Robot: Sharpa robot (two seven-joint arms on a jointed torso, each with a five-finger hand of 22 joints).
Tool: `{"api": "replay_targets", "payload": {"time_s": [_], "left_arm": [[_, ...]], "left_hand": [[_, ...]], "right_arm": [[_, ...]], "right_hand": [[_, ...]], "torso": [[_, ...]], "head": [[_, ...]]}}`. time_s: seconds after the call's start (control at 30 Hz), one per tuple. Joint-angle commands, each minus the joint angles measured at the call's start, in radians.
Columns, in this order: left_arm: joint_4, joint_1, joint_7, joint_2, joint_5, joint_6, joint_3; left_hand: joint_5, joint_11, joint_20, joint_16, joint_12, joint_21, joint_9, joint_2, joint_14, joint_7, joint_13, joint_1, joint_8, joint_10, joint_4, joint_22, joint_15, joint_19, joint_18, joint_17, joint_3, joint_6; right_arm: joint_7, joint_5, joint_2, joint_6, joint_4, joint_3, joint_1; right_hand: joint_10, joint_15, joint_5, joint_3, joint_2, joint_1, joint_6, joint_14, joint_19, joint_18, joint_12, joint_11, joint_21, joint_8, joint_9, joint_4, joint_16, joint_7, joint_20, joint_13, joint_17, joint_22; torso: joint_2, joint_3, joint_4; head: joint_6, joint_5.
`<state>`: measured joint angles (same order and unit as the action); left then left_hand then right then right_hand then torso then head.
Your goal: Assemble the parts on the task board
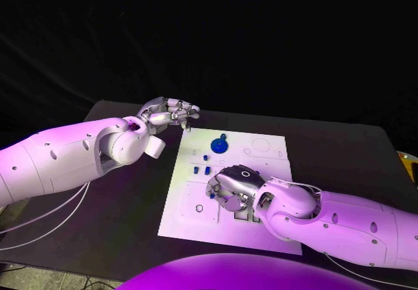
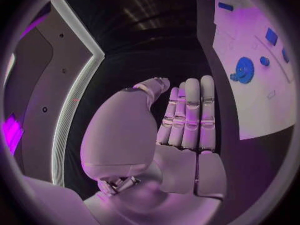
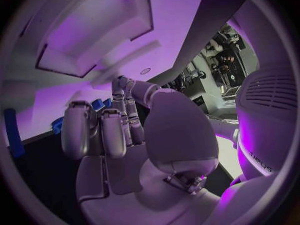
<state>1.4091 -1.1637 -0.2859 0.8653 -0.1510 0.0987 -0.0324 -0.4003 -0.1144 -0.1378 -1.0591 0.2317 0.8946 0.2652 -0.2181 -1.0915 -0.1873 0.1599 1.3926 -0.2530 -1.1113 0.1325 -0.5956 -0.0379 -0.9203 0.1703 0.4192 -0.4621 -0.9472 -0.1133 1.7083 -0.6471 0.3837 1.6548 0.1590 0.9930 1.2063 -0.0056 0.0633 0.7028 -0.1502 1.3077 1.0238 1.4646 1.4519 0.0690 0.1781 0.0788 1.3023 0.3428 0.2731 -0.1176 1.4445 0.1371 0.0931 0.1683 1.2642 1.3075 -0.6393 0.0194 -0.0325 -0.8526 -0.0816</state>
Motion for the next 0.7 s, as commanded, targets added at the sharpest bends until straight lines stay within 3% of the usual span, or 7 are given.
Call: {"api": "replay_targets", "payload": {"time_s": [0.03,0.13,0.23,0.37,0.7], "left_arm": [[0.001,0.0,-0.002,-0.001,0.005,-0.017,0.001],[0.001,0.0,-0.002,-0.001,0.005,-0.017,0.001],[0.0,0.0,-0.001,-0.002,0.005,-0.017,0.001],[-0.001,0.0,0.0,-0.002,0.005,-0.017,0.001],[-0.003,0.0,0.004,-0.001,0.005,-0.022,0.001]], "left_hand": [[-0.004,0.0,0.001,0.005,0.003,-0.006,-0.002,0.0,0.003,0.001,0.001,0.002,0.003,0.004,-0.002,0.002,-0.002,-0.006,0.013,-0.001,0.005,0.008],[-0.004,0.0,0.001,0.005,0.003,-0.006,-0.002,0.0,0.003,0.001,0.001,0.002,0.003,0.004,-0.002,0.002,-0.002,-0.006,0.013,-0.001,0.005,0.008],[-0.004,0.0,0.001,0.005,0.003,-0.006,-0.002,0.0,0.003,0.001,0.001,0.002,0.003,0.004,-0.002,0.002,-0.002,-0.006,0.013,-0.001,0.005,0.008],[-0.004,0.0,0.001,0.005,0.004,-0.007,-0.002,0.001,0.003,0.001,0.001,0.004,0.003,0.005,-0.002,0.003,-0.002,-0.007,0.013,-0.001,0.006,0.009],[-0.004,0.0,0.001,0.005,0.004,-0.007,-0.002,0.001,0.003,0.001,0.001,0.004,0.003,0.005,-0.002,0.003,-0.002,-0.007,0.013,-0.001,0.006,0.009]], "right_arm": [[-0.007,0.023,0.0,-0.046,0.002,0.004,-0.004],[-0.007,0.023,-0.001,-0.048,0.002,0.004,-0.004],[-0.012,0.022,-0.004,-0.037,0.001,0.004,-0.004],[-0.019,0.022,-0.01,-0.008,0.003,0.005,-0.004],[-0.034,0.018,-0.069,0.063,0.052,-0.001,0.006]], "right_hand": [[-0.009,0.003,0.003,-0.012,-0.002,-0.017,-0.002,0.042,-0.006,-0.007,-0.009,-0.003,-0.008,0.002,0.0,0.0,-0.005,0.01,0.005,-0.001,-0.002,0.148],[-0.023,0.007,0.017,-0.023,-0.012,-0.033,-0.026,0.041,-0.01,-0.006,-0.02,0.003,-0.016,-0.014,-0.005,0.004,-0.006,0.017,0.009,-0.006,-0.004,0.145],[-0.064,0.021,0.021,-0.034,-0.035,-0.057,-0.084,0.038,-0.022,-0.001,-0.045,0.019,-0.044,-0.054,-0.02,0.008,-0.01,0.029,0.019,-0.018,-0.012,0.135],[-0.116,0.03,0.011,-0.052,-0.056,-0.072,-0.128,0.026,-0.048,0.011,-0.061,0.029,-0.102,-0.086,-0.031,0.011,-0.028,0.033,0.029,-0.034,-0.047,0.112],[-0.129,0.032,0.018,-0.052,-0.051,-0.064,-0.128,0.022,-0.052,0.014,-0.056,0.033,-0.114,-0.089,-0.03,0.009,-0.034,0.037,0.032,-0.039,-0.056,0.107]], "torso": [[0.001,0.0001,-0.0001],[0.001,0.0004,-0.0002],[0.001,0.0003,-0.0003],[0.001,0.0001,-0.0001],[0.002,-0.0002,0.0005]], "head": [[0.0,0.001],[0.001,0.0],[0.001,0.002],[0.004,0.003],[0.014,0.009]]}}
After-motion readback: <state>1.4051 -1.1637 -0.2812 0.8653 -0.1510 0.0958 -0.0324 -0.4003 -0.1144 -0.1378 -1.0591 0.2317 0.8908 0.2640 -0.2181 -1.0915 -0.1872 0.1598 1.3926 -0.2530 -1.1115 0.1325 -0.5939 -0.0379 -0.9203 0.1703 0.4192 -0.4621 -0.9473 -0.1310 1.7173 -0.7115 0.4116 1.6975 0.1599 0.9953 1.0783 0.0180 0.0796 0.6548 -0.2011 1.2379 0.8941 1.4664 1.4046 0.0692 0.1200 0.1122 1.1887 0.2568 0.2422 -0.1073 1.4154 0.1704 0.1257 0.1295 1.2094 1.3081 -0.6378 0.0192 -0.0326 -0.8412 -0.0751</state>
